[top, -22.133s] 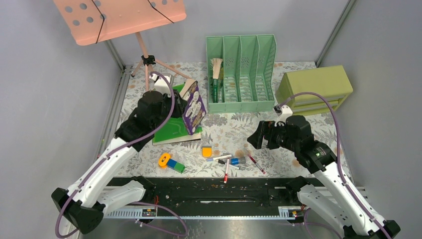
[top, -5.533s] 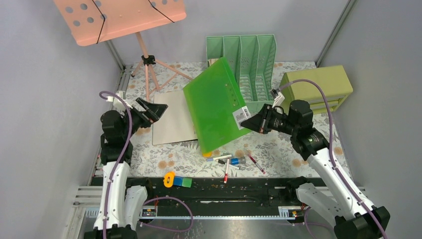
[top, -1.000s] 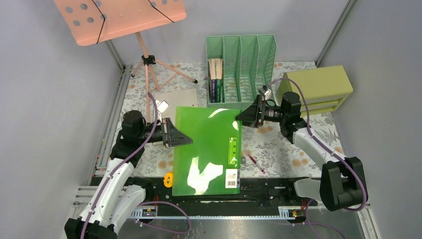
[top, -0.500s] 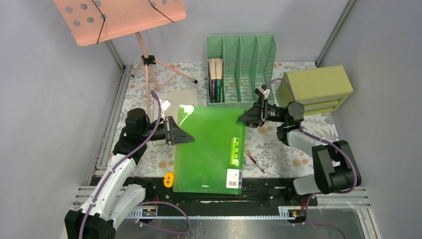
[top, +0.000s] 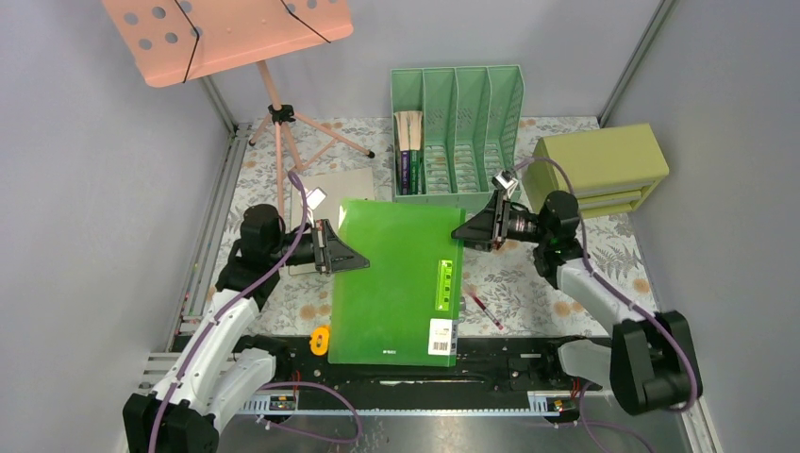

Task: Organize the desk
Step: Pick up the folder from the center of the board, then place the folder in the storage box.

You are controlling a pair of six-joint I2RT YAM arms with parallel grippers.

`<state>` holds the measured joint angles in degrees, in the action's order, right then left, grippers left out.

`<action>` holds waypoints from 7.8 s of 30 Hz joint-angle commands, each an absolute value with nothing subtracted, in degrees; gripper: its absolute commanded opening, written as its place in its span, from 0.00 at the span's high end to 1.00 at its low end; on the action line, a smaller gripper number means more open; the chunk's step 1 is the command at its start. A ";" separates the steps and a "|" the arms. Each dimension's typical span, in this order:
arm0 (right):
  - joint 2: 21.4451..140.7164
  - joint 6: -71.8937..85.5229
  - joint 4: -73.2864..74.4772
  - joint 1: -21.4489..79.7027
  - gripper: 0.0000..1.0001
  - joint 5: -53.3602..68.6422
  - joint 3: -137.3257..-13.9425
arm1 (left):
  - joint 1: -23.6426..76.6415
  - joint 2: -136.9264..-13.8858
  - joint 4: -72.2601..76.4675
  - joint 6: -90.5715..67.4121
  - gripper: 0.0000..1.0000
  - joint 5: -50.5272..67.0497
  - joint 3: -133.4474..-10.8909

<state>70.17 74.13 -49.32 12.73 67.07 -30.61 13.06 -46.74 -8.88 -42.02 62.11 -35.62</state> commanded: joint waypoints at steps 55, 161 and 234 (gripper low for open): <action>49.43 26.28 25.74 19.23 1.00 44.47 -55.98 | 15.47 -44.63 -23.77 -30.26 0.10 34.87 -45.25; 78.66 16.06 21.44 19.86 1.00 -4.15 -101.45 | 17.54 -50.81 -29.36 -13.35 0.01 4.69 -45.16; 87.76 -3.16 -25.14 26.04 1.00 -0.93 -74.84 | 24.26 -56.22 -32.96 -12.39 0.02 -8.86 -47.46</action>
<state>87.72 -0.30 -15.53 25.41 -3.03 -75.11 23.55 -56.14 -33.67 -13.28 -6.35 -44.64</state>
